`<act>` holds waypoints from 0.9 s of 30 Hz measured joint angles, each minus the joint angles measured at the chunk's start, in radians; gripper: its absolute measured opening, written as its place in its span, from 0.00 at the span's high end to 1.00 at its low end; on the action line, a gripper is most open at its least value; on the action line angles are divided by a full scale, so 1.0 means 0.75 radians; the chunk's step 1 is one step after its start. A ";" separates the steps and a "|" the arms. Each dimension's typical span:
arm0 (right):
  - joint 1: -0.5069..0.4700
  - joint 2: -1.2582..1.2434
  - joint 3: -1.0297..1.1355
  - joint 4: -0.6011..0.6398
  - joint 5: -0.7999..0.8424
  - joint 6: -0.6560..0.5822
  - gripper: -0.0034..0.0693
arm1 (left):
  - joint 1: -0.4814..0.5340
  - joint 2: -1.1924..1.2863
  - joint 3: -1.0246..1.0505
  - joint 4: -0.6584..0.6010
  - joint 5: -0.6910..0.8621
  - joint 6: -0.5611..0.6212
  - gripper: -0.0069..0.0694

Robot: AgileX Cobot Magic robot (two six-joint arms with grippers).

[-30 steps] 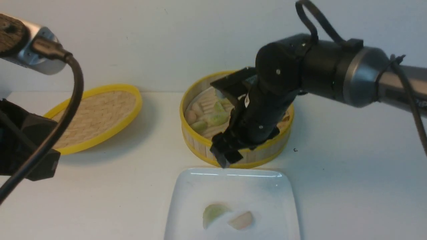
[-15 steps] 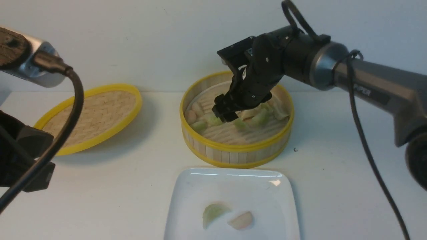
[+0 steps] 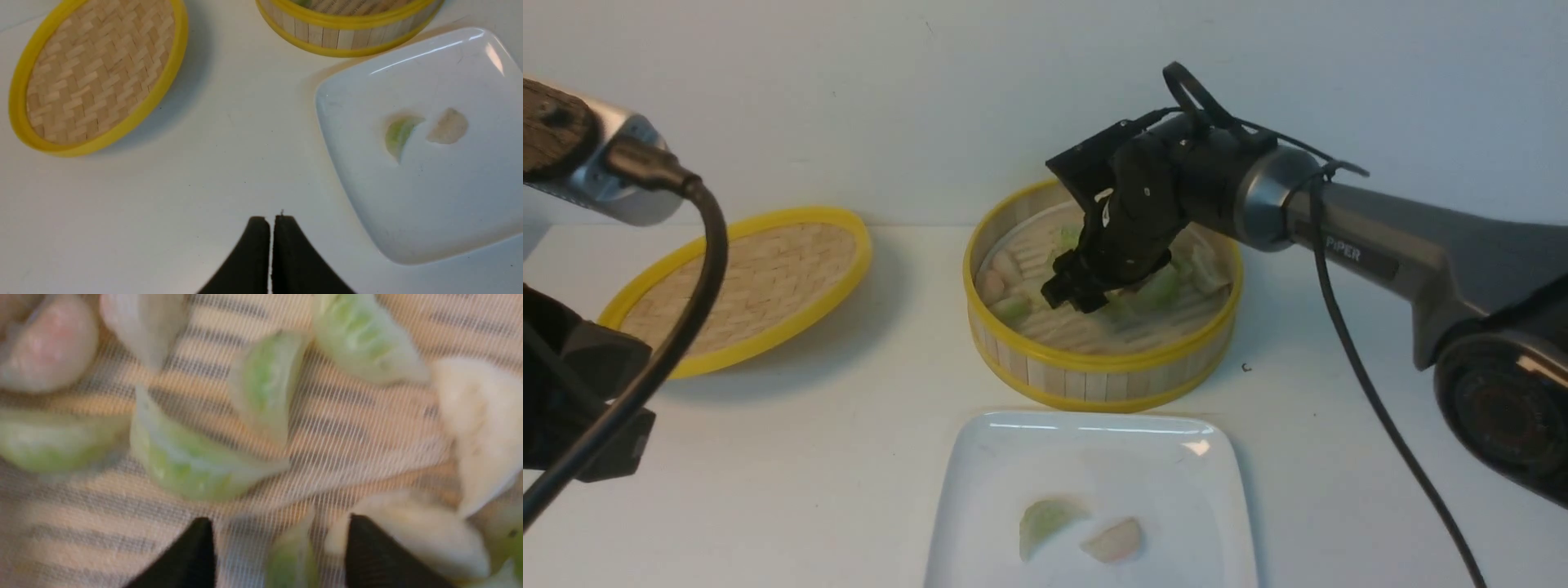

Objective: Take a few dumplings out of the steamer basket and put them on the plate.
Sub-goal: Use the right arm to grab a dumpling from inside the steamer, then use the right arm to put the dumpling into the plate

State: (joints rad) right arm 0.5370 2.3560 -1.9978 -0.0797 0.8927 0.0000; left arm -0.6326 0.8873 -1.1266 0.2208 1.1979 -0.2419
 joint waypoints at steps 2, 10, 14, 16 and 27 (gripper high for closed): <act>0.000 0.013 0.001 0.010 0.028 0.000 0.62 | 0.000 0.000 0.000 -0.007 0.000 0.000 0.92; 0.000 0.011 -0.002 0.002 0.070 -0.012 0.76 | 0.000 -0.006 0.000 -0.038 0.000 0.000 0.92; 0.000 -0.003 -0.008 0.002 0.129 -0.035 0.76 | 0.000 -0.018 0.000 -0.041 0.000 0.000 0.92; 0.000 -0.036 -0.024 0.002 0.238 -0.040 0.76 | 0.000 -0.033 0.000 -0.041 0.001 0.000 0.92; 0.000 -0.545 -0.069 0.187 0.464 -0.061 0.76 | 0.000 -0.074 0.000 -0.042 0.001 0.000 0.92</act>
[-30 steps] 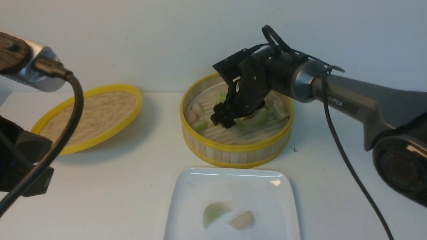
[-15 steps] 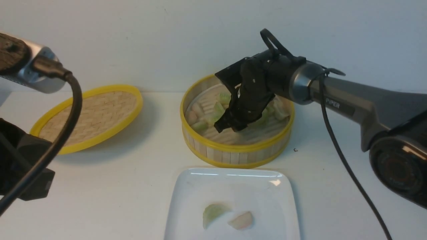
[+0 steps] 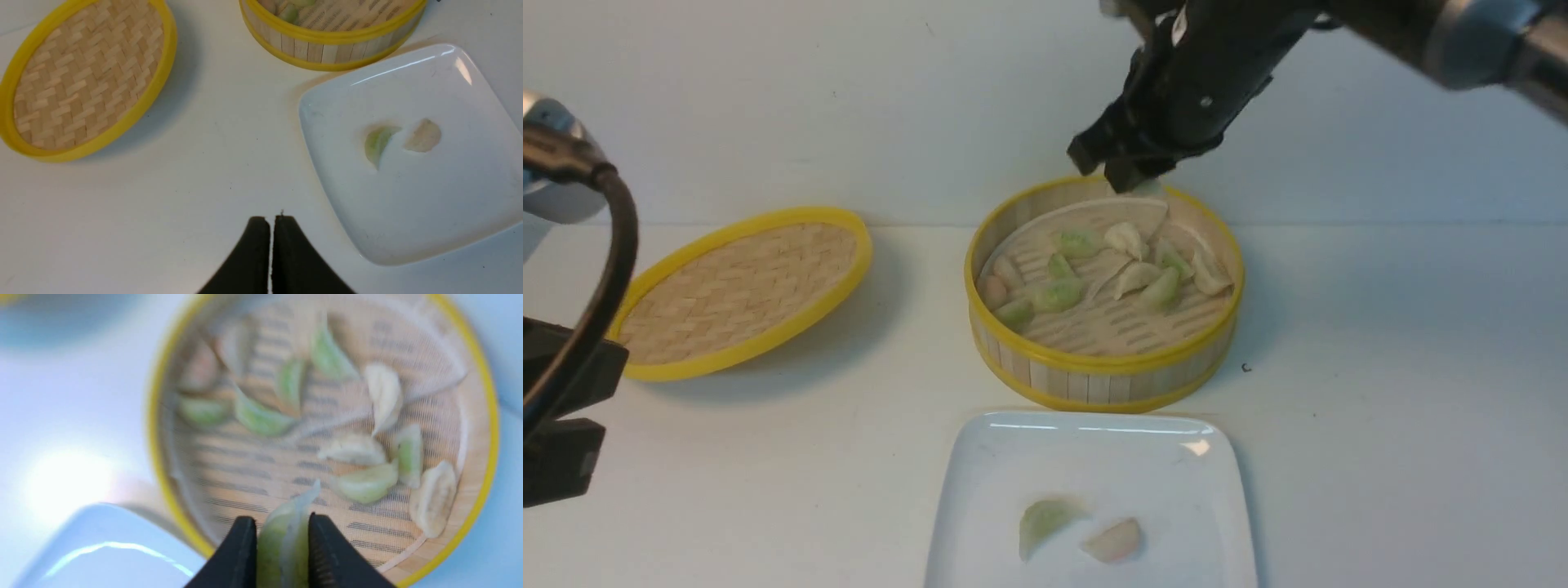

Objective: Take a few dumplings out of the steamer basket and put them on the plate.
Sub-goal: Use the right arm to put the dumpling into the plate

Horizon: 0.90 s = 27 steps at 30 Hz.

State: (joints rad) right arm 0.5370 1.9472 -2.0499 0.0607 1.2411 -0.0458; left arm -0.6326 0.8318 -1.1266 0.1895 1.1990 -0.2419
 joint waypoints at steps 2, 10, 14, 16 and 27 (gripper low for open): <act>0.000 -0.077 0.045 0.050 0.003 -0.010 0.76 | 0.000 -0.003 0.000 0.000 0.000 0.000 0.92; 0.000 -0.298 0.597 0.170 -0.017 -0.062 0.76 | 0.000 -0.003 0.000 0.001 0.000 0.000 0.92; 0.000 -0.313 0.884 0.234 -0.233 -0.095 0.76 | 0.000 -0.003 0.000 0.001 0.000 0.000 0.92; 0.000 -0.306 1.001 0.258 -0.344 -0.104 0.76 | 0.000 -0.003 0.000 0.001 0.000 0.000 0.92; 0.030 -0.174 1.203 0.277 -0.643 -0.108 0.75 | 0.000 -0.003 0.000 0.001 0.000 0.002 0.92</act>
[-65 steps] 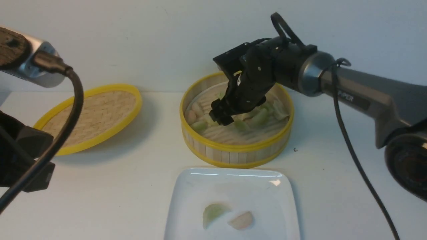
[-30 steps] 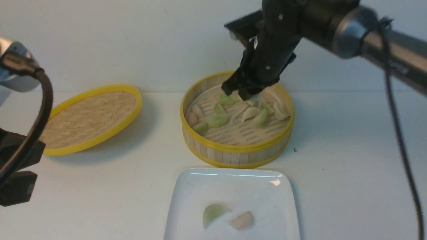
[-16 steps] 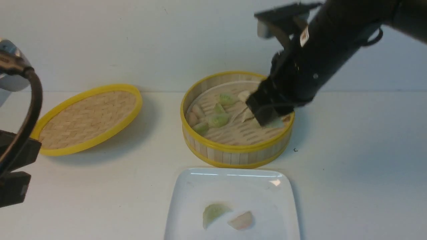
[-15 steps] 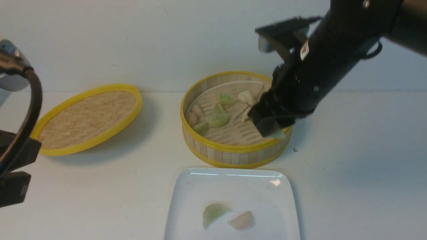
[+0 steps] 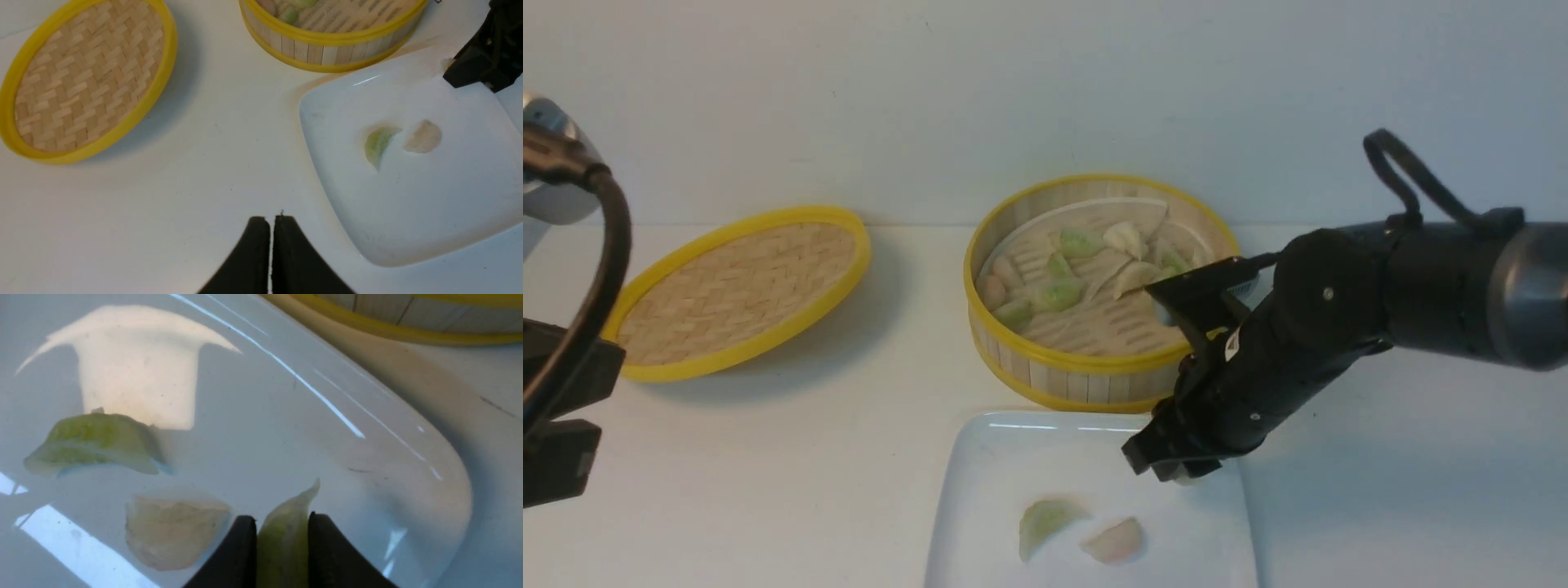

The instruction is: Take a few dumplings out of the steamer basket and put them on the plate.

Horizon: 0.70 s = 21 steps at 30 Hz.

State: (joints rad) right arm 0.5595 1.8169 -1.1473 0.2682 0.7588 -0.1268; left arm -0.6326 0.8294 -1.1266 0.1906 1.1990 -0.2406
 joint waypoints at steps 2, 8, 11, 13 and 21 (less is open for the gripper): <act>0.026 0.050 0.000 -0.002 -0.022 0.000 0.72 | 0.000 0.000 0.000 0.000 0.000 0.000 0.92; 0.038 0.114 0.000 -0.013 -0.065 0.000 0.55 | 0.000 0.000 0.000 0.000 0.000 0.000 0.92; 0.038 0.114 -0.006 -0.013 -0.064 0.000 0.43 | 0.000 0.000 0.000 0.000 0.000 0.000 0.92; 0.038 0.114 -0.037 -0.015 -0.012 0.003 0.36 | 0.000 0.000 0.000 0.000 0.000 0.000 0.92; 0.040 -0.150 -0.292 -0.181 0.395 0.156 0.54 | 0.000 0.000 0.000 0.001 -0.021 0.000 0.92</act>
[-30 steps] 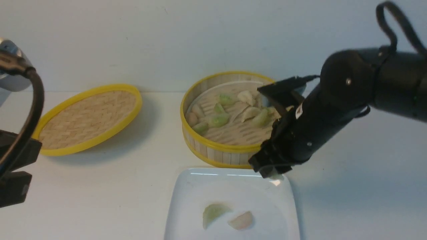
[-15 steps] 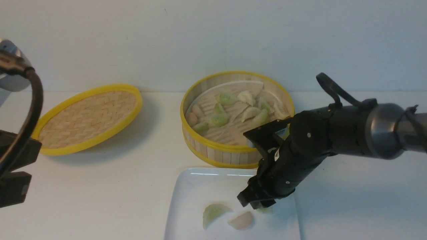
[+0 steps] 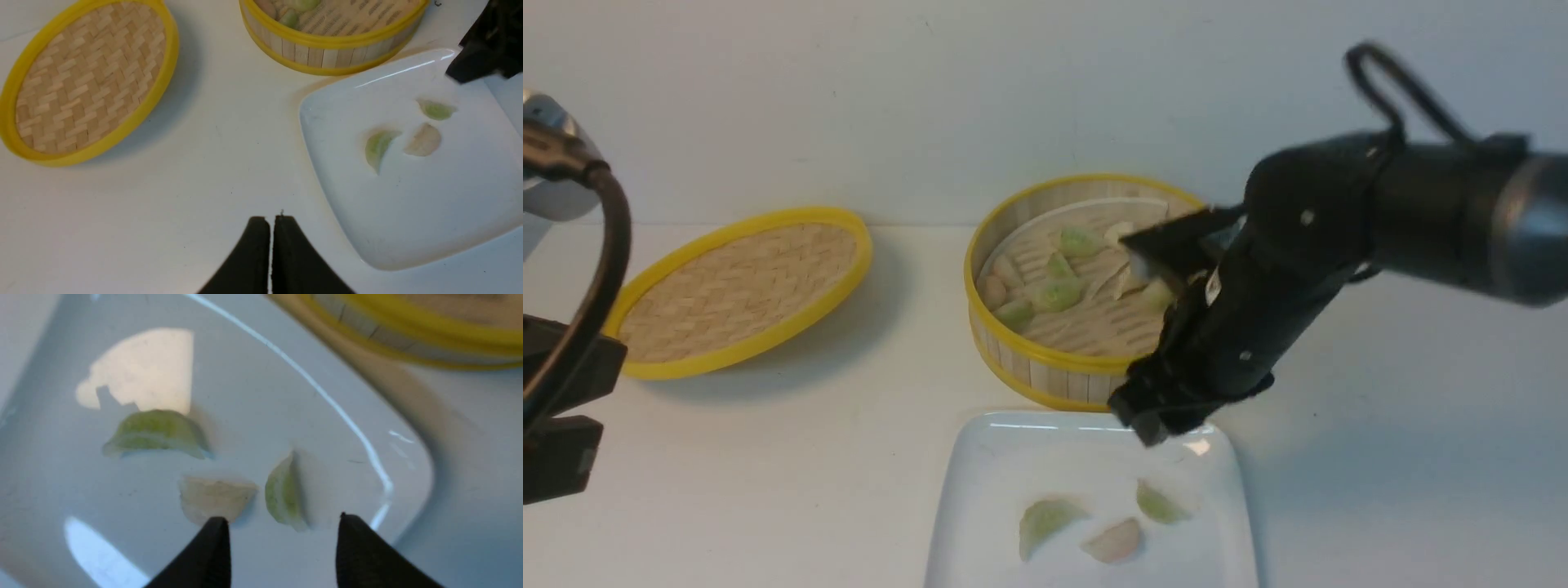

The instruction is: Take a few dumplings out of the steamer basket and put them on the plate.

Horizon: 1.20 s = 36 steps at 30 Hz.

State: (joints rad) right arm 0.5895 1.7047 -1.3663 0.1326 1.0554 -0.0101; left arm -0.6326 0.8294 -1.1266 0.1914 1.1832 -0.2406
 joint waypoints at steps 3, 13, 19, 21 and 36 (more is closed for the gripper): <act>0.000 -0.220 -0.017 -0.081 0.035 0.049 0.71 | 0.000 0.000 0.000 0.003 -0.044 0.000 0.92; 0.000 -1.205 0.225 -0.256 -0.256 0.205 0.97 | 0.000 0.001 0.021 0.006 -0.242 0.004 0.92; 0.000 -1.890 0.693 -0.386 -0.592 0.259 0.97 | 0.000 0.004 0.025 0.009 -0.378 0.005 0.92; 0.000 -2.059 0.800 -0.451 -0.661 0.319 0.97 | 0.000 0.004 0.025 0.009 -0.423 0.005 0.92; 0.000 -2.301 1.007 -0.629 -0.757 0.714 0.97 | 0.001 -0.051 0.026 0.050 -0.499 0.009 0.92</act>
State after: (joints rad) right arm 0.5895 -0.0212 -0.6110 -0.3392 0.4879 0.5250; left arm -0.6316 0.7913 -1.1067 0.2288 0.8086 -0.2342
